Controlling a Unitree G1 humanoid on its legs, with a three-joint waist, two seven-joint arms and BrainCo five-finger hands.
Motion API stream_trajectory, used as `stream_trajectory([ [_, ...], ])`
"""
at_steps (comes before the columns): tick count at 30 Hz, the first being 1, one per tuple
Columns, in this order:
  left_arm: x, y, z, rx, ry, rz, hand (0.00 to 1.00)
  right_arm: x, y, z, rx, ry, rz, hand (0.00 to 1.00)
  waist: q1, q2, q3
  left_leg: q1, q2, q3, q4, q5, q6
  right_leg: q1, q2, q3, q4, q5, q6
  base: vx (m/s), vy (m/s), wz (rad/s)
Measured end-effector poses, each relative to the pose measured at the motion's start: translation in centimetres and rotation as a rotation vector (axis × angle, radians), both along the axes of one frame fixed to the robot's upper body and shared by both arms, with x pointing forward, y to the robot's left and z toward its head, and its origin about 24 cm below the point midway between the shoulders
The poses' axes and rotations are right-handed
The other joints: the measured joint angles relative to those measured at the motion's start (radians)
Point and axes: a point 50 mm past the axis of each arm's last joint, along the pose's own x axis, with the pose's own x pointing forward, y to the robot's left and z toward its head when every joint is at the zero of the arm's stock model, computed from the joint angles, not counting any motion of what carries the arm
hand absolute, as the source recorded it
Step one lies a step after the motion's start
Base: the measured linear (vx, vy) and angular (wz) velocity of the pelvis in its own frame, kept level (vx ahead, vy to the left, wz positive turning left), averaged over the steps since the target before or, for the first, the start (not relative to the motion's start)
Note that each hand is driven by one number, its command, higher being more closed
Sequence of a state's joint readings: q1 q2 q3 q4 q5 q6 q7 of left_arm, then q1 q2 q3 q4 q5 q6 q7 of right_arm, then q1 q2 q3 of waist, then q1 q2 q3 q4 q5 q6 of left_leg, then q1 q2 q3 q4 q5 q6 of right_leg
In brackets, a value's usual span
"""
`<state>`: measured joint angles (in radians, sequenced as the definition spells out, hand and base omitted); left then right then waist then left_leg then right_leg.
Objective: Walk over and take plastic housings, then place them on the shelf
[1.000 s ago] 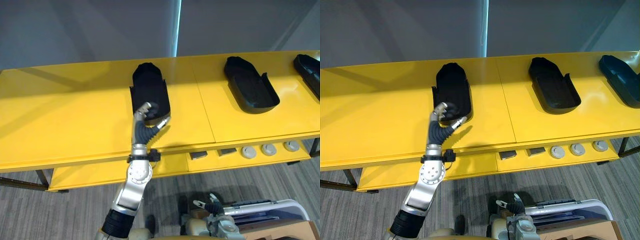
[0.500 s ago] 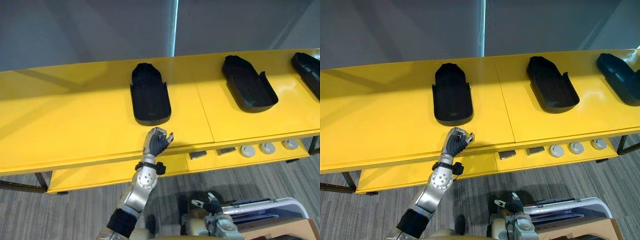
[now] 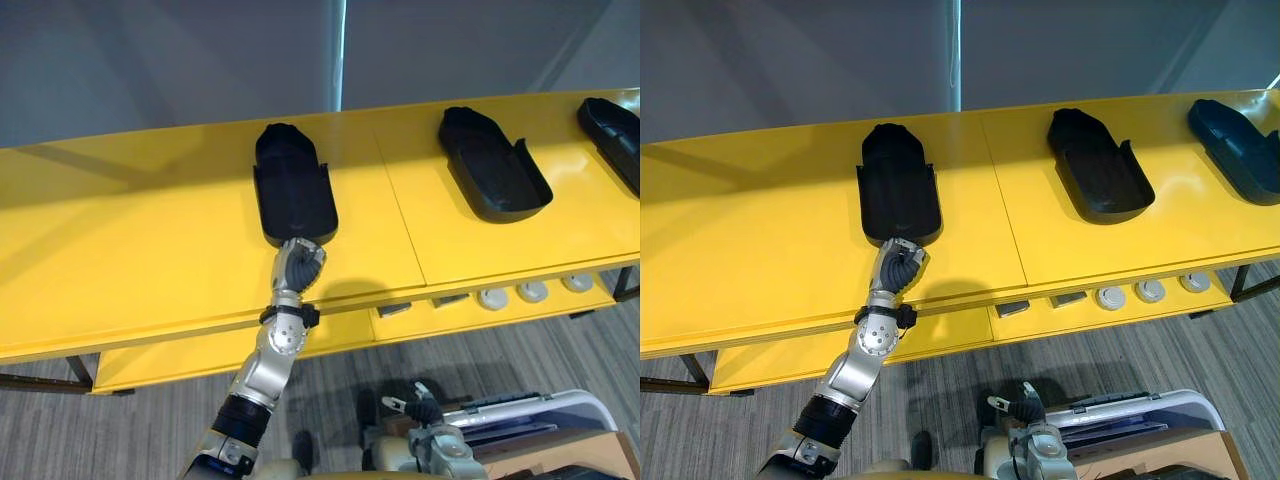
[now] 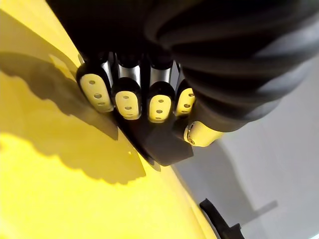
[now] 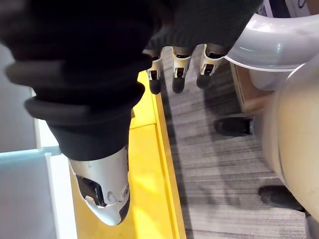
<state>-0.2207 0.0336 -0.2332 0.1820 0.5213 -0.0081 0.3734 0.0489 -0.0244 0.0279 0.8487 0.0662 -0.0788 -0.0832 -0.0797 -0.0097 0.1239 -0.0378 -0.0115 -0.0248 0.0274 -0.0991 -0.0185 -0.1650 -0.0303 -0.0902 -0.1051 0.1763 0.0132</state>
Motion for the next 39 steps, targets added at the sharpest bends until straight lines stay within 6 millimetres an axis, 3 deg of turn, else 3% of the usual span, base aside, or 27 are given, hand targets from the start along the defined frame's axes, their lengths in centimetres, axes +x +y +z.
stream_trajectory([
  [16, 0.4, 0.4, 0.4, -0.014, -0.011, 0.008, 1.00, 0.1, 0.3, 0.0, 0.017, -0.002, -0.021, 0.00, -0.015, -0.019, -0.006, 0.018, 0.008, -0.002, -0.013, 0.000, 0.000, 0.006, 0.009, 0.000, 0.000, 0.000, 0.000, 0.01, 0.013, 0.00],
  [18, 0.2, 0.3, 1.1, -0.047, -0.036, 0.004, 1.00, 0.1, 0.3, 0.0, 0.017, -0.001, -0.021, 0.00, -0.015, -0.020, -0.007, 0.008, 0.006, -0.011, -0.010, 0.001, 0.001, 0.007, 0.005, -0.008, 0.004, 0.000, 0.000, -0.01, 0.025, 0.15],
  [23, -1.8, 1.2, 7.3, -0.143, -0.318, -0.002, 1.00, -0.7, 0.3, -0.4, 0.015, 0.029, -0.023, 0.00, 0.005, -0.020, -0.007, 0.002, 0.004, -0.054, 0.012, 0.001, 0.001, 0.029, -0.002, -0.045, 0.004, -0.004, 0.003, -0.01, 0.029, 0.26],
  [25, -3.4, 2.9, 9.9, -0.203, -0.470, 0.043, 1.00, -0.9, 0.2, -0.6, 0.014, 0.040, -0.022, 0.00, 0.018, -0.020, -0.007, 0.007, 0.003, -0.070, 0.016, 0.001, 0.001, 0.043, -0.005, -0.054, 0.004, -0.007, 0.002, -0.01, 0.026, 0.25],
  [28, -6.1, 8.0, 12.2, -0.271, -0.658, 0.233, 1.00, -1.1, 0.2, -0.8, 0.010, 0.054, -0.018, 0.00, 0.044, -0.020, -0.007, 0.005, -0.003, -0.101, 0.025, 0.002, 0.001, 0.062, -0.012, -0.083, 0.004, -0.012, 0.000, -0.05, 0.024, 0.33],
  [30, -8.0, 11.7, 11.6, -0.300, -0.699, 0.415, 1.00, -1.1, 0.1, -0.8, -0.001, 0.057, -0.005, 0.00, 0.057, -0.022, -0.009, 0.005, -0.007, -0.125, 0.024, 0.004, -0.002, 0.072, -0.018, -0.106, 0.004, -0.016, 0.000, -0.04, 0.013, 0.34],
  [31, -8.4, 12.4, 11.3, -0.304, -0.695, 0.458, 1.00, -1.1, 0.1, -0.8, -0.002, 0.056, -0.004, 0.00, 0.066, -0.023, -0.009, 0.005, -0.007, -0.126, 0.024, 0.004, -0.002, 0.072, -0.019, -0.106, 0.004, -0.016, 0.000, -0.03, 0.009, 0.19],
  [33, -10.6, 15.4, 9.1, -0.313, -0.627, 0.625, 1.00, -1.2, 0.2, -0.8, -0.006, 0.058, 0.002, 0.00, 0.095, -0.032, -0.017, 0.001, -0.009, -0.143, 0.023, 0.010, -0.002, 0.075, -0.022, -0.126, 0.005, -0.017, -0.001, -0.03, 0.007, 0.22],
  [35, -12.2, 16.7, 7.5, -0.344, -0.566, 0.704, 1.00, -1.1, 0.3, -0.8, -0.009, 0.058, 0.006, 0.00, 0.096, -0.040, -0.025, 0.002, -0.010, -0.154, 0.015, 0.017, -0.002, 0.079, -0.024, -0.140, 0.005, -0.021, -0.003, -0.01, 0.007, 0.30],
  [36, -13.7, 17.8, 5.3, -0.380, -0.477, 0.785, 0.00, -0.8, 0.3, -0.5, -0.009, 0.043, 0.008, 0.00, 0.099, -0.042, -0.027, 0.013, -0.010, -0.158, 0.012, 0.016, -0.004, 0.096, -0.027, -0.155, 0.005, -0.027, -0.003, 0.01, 0.014, 0.26],
  [37, -14.2, 18.2, 4.4, -0.395, -0.439, 0.813, 0.00, -0.7, 0.3, -0.5, -0.009, 0.039, 0.010, 0.00, 0.101, -0.041, -0.030, 0.016, -0.009, -0.157, 0.011, 0.015, -0.005, 0.099, -0.027, -0.157, 0.005, -0.030, -0.002, 0.01, 0.022, 0.19],
  [39, -16.2, 19.2, -0.7, -0.432, -0.193, 0.933, 0.00, 0.1, 0.6, 0.3, -0.010, -0.012, 0.027, 0.00, 0.124, -0.040, -0.054, 0.016, -0.001, -0.130, 0.018, 0.002, 0.012, 0.102, -0.026, -0.157, 0.005, -0.039, 0.000, 0.00, 0.000, 0.00],
])
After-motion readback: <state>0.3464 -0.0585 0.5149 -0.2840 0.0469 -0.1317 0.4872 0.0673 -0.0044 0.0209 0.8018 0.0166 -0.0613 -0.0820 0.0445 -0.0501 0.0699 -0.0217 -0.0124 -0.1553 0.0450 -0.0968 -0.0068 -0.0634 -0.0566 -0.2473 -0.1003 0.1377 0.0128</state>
